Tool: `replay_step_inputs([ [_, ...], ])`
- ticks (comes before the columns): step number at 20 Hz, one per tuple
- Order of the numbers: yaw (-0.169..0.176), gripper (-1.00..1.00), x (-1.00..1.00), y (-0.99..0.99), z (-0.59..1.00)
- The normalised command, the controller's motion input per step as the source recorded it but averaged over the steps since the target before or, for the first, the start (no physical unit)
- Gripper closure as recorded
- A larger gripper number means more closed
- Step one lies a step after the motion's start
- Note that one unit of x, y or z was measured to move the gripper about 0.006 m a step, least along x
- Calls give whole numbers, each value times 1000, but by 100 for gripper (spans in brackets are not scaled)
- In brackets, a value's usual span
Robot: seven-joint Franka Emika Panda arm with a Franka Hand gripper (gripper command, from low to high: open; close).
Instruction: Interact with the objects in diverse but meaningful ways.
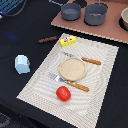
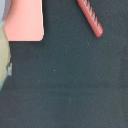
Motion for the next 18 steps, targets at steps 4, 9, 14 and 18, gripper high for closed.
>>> replay_step_inputs([
  [4, -1, -100, 69, 4, -6],
  [9, -5, -100, 119, 0, -115],
  [14, -21, -100, 278, -70, -212],
  [18, 0, -100, 124, -137, -264],
])
